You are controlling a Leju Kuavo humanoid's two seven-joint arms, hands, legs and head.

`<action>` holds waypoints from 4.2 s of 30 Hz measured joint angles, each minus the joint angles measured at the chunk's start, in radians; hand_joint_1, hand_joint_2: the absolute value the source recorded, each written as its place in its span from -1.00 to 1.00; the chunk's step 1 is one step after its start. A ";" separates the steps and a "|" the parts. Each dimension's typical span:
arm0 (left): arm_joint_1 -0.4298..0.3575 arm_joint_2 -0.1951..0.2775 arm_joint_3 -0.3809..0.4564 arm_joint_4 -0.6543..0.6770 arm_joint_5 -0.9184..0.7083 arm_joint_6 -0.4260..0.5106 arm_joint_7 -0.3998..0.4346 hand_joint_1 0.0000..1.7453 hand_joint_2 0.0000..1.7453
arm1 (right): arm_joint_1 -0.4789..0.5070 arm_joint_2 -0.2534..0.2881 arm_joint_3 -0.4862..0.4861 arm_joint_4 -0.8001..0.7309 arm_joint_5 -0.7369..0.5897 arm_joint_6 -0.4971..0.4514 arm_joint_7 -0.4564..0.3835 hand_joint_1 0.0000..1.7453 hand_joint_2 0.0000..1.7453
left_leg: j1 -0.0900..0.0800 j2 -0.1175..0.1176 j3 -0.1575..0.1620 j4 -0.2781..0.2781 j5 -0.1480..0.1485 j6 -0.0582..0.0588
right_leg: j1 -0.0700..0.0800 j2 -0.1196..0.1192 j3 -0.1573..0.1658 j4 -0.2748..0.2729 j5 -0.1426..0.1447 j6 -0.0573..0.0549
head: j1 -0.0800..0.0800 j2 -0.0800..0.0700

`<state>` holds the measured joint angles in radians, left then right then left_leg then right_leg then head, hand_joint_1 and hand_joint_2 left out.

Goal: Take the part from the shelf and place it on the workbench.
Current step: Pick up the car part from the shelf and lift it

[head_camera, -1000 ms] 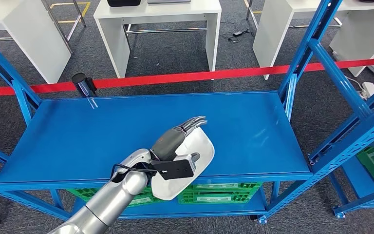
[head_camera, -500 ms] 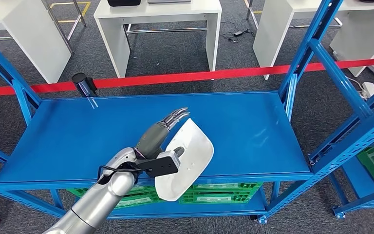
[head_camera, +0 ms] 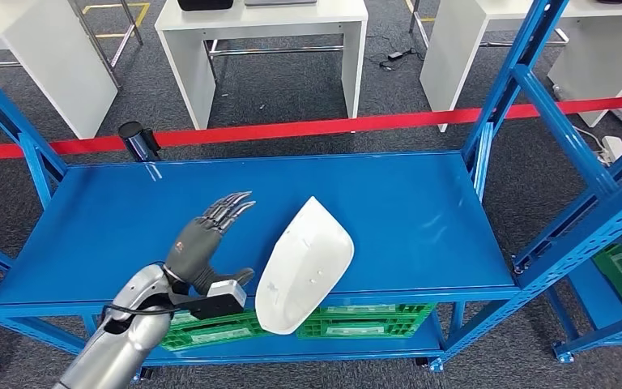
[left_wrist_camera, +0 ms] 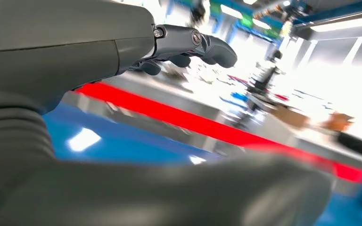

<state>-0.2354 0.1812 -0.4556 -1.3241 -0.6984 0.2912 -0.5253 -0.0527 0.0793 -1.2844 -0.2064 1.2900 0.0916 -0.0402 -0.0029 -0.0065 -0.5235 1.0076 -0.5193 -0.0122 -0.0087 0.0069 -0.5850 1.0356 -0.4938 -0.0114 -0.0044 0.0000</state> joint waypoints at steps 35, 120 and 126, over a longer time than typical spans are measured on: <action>0.114 0.155 0.064 -0.025 -0.597 0.317 0.114 -1.00 1.00 | -0.003 0.000 0.000 0.000 0.026 0.002 -0.010 -1.00 -1.00 | 0.000 0.000 0.003 0.000 -0.002 0.000 | 0.000 -0.001 0.003 0.000 -0.001 0.000 | 0.000 0.000; -0.265 -0.169 -0.085 0.625 -0.591 0.411 -0.061 -1.00 1.00 | -0.003 -0.001 0.022 0.000 0.055 0.008 -0.045 -1.00 -1.00 | 0.000 0.000 0.004 0.000 -0.002 0.000 | -0.001 -0.001 0.004 0.000 -0.001 0.001 | 0.000 0.000; -0.268 -0.170 -0.072 0.652 -0.625 0.411 -0.055 -1.00 1.00 | -0.003 -0.001 0.026 0.000 0.063 0.009 -0.048 -1.00 -1.00 | 0.000 0.000 0.004 0.000 -0.002 0.000 | -0.001 -0.001 0.004 0.000 -0.001 0.001 | 0.000 0.000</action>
<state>-0.5029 0.0116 -0.5276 -0.6723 -1.3234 0.7019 -0.5808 -0.0552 0.0786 -1.2581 -0.2064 1.3534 0.1001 -0.0884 -0.0030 -0.0068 -0.5192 1.0078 -0.5211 -0.0123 -0.0102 0.0061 -0.5814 1.0354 -0.4951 -0.0108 -0.0042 0.0000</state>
